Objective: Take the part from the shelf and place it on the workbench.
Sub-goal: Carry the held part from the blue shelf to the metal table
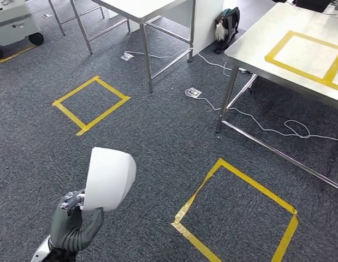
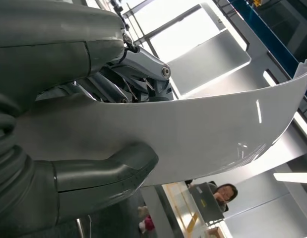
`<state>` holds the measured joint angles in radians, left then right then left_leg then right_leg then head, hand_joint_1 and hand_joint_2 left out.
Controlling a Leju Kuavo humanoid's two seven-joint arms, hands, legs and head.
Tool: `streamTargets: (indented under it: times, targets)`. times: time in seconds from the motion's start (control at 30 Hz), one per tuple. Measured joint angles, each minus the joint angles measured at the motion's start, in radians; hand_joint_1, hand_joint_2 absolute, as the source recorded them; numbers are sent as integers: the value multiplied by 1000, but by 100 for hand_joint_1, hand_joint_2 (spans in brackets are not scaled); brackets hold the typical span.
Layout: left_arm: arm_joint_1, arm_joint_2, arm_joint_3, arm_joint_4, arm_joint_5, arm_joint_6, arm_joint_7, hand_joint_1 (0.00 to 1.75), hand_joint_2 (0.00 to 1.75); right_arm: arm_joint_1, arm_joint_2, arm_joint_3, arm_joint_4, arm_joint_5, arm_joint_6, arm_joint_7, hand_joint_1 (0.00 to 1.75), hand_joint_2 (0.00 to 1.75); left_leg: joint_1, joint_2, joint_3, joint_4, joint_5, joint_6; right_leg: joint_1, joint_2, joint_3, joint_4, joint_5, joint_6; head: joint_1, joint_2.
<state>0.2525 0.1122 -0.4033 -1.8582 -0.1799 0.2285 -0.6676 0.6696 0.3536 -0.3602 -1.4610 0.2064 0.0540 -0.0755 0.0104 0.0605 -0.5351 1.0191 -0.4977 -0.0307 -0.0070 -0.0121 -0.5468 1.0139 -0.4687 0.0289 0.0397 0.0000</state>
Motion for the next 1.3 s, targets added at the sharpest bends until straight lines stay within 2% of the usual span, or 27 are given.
streamTargets:
  times: [0.1, 0.13, 0.17, 0.2, 0.23, 0.3, 0.37, 0.43, 0.5, 0.53, 0.6, 0.63, 0.67, 0.7, 0.73, 0.8, 0.83, 0.9, 0.97, 1.0, 1.03, 1.1, 1.13, 1.17, 1.2, 1.23, 1.3]
  targets:
    - [0, 0, 4, 0, 0, 0, 0, 175, 175, -1, 0, 0, 0, 0, 0, 0, 0, 175, 1, -44, -83, 177, -95, -4, -1, 24, -3, -2, 8, -12, -3, 0]
    - [1, 0, 5, 0, 0, 0, 0, 175, 175, -2, 0, 0, 0, 0, 0, 0, 0, 175, 0, -49, -112, 234, -113, -4, 0, 34, -5, -1, 9, -13, -3, 0]
    - [1, 0, 6, 0, -1, 0, 0, 175, 175, -2, 0, 0, 0, 0, 0, 0, 0, 175, 0, -52, -127, 258, -111, -2, 1, 45, -6, -1, 9, -14, -3, 0]
    - [1, 0, 6, 0, -3, -1, 0, 175, 175, -2, 0, 0, 0, 0, 0, 0, 0, 175, 0, -54, -125, 246, -90, 0, 1, 56, -6, -1, 10, -14, -3, 0]
    - [0, -1, 8, 0, -6, -3, 0, 175, 175, -3, 0, 0, 0, 0, 1, 0, 0, 175, 0, -59, -104, 197, -54, 3, 1, 68, -5, -1, 10, -13, -3, 0]
    - [-1, -2, 11, 0, -14, -10, 0, 175, 175, -5, 0, -1, 1, 2, 5, -2, 0, 175, 3, -91, -43, 60, 14, 7, 2, 89, -6, 1, 10, -7, -3, 0]
    - [-4, -5, 15, 0, -19, -20, 0, 175, 175, -7, 0, -1, 2, 6, 10, -7, 0, 175, 3, -116, -12, -15, 34, 11, 2, 106, -14, 2, 12, 3, -2, 0]
    - [-7, -9, 17, 0, -22, -30, 0, 175, 175, -6, 0, -1, 3, 10, 15, -11, 0, 175, 1, -106, -11, -24, 35, 21, 0, 121, -24, -3, 16, 16, -2, 0]
    - [-11, -13, 18, 0, -25, -37, 0, 175, 175, -6, 0, -2, 4, 12, 18, -14, 0, 175, 3, -88, -10, -29, 39, 34, 0, 99, -37, 17, 1, 26, 0, 0]
    - [-12, -15, 19, 0, -27, -39, 0, 175, 175, -7, 0, -2, 4, 12, 19, -14, 0, 175, 4, -78, -10, -31, 41, 39, 1, 75, -54, 55, -24, 29, 2, 0]
    - [-12, -17, 21, 0, -30, -41, 0, 175, 175, -12, 0, -2, 4, 13, 21, -15, 0, 175, 1, -58, -11, -31, 40, 45, 1, 33, -113, 184, -95, 35, 5, 0]
    - [-12, -18, 22, 0, -31, -42, 0, 175, 175, -13, 0, -2, 5, 13, 21, -15, 0, 175, -1, -46, -11, -31, 40, 46, 1, 25, -141, 246, -121, 38, 4, 0]
    - [-12, -18, 22, 0, -32, -43, 0, 175, 175, -14, 0, -2, 6, 13, 21, -15, 0, 175, -2, -35, -10, -31, 40, 46, 1, 22, -156, 280, -129, 39, 5, 0]
    - [-13, -18, 22, 0, -32, -43, 0, 175, 175, -14, 0, -2, 7, 13, 22, -15, 0, 175, -2, -25, -10, -31, 39, 46, 1, 20, -152, 275, -118, 40, 4, 0]
    - [-13, -19, 23, 0, -32, -44, 0, 175, 175, -14, 0, -2, 8, 13, 23, -15, 0, 175, -2, -16, -8, -30, 38, 45, 1, 16, -126, 229, -90, 40, 5, 0]
    - [-15, -21, 23, 0, -33, -46, 0, 175, 175, -15, 0, -2, 9, 14, 26, -15, 0, 175, -4, -2, -3, -29, 34, 39, 1, -16, -46, 86, -29, 38, 5, 0]
    - [-16, -21, 23, 0, -34, -48, 0, 175, 175, -17, 0, -3, 9, 14, 28, -16, 0, 175, -6, 4, 1, -28, 32, 34, 2, -29, -17, 33, -11, 33, 3, 0]
    - [-19, -22, 23, 0, -36, -51, 0, 175, 175, -19, 0, -3, 10, 17, 30, -17, 0, 175, -9, 14, 6, -28, 30, 24, 6, -35, -4, 0, -5, 22, 0, 0]
    - [-23, -22, 23, 0, -39, -53, 0, 175, 175, -19, 0, -3, 11, 19, 31, -18, 0, 175, -6, 21, 10, -29, 27, 12, 6, -19, -4, -3, -1, 8, -1, 0]
    - [-24, -22, 23, 0, -40, -53, 0, 175, 175, -19, 0, -4, 11, 19, 32, -18, 0, 175, -4, 11, 7, -18, 16, 6, 4, -11, -2, -5, 2, 1, -3, 0]
    - [-25, -22, 23, 0, -41, -53, 0, 175, 175, -19, 0, -4, 11, 20, 33, -18, 0, 175, -3, -4, -4, 11, -5, 1, 2, -3, 1, -7, 6, -6, -4, 0]
    - [-25, -22, 23, 0, -43, -54, 0, 175, 175, -21, 0, -5, 11, 22, 36, -19, 0, 175, -2, -38, -62, 133, -71, -4, 0, 15, 0, -9, 12, -13, -8, 0]
    - [-25, -22, 23, 0, -43, -56, 0, 175, 175, -21, 0, -5, 11, 23, 38, -19, 0, 175, -2, -46, -97, 202, -99, -4, 0, 25, -2, -8, 13, -15, -8, 0]
    - [-25, -22, 23, 0, -44, -57, 0, 175, 175, -21, 0, -6, 12, 25, 41, -19, 0, 175, -2, -50, -122, 250, -109, -4, 1, 36, -4, -8, 13, -15, -8, 0]
    - [-25, -22, 23, 0, -44, -59, 0, 175, 175, -21, 0, -6, 12, 27, 45, -19, 0, 175, -3, -52, -131, 259, -98, -2, 1, 47, -4, -8, 13, -15, -8, 0]
    - [-25, -22, 23, 0, -45, -60, 0, 175, 175, -21, 0, -7, 12, 31, 48, -19, 0, 175, -2, -55, -121, 230, -69, 0, 1, 58, -3, -8, 13, -15, -8, 0]
    - [-27, -22, 24, 0, -48, -62, 0, 175, 175, -21, 0, -8, 12, 42, 52, -20, 0, 175, -1, -78, -65, 100, 6, 5, 1, 79, -1, -7, 12, -11, -9, 0]
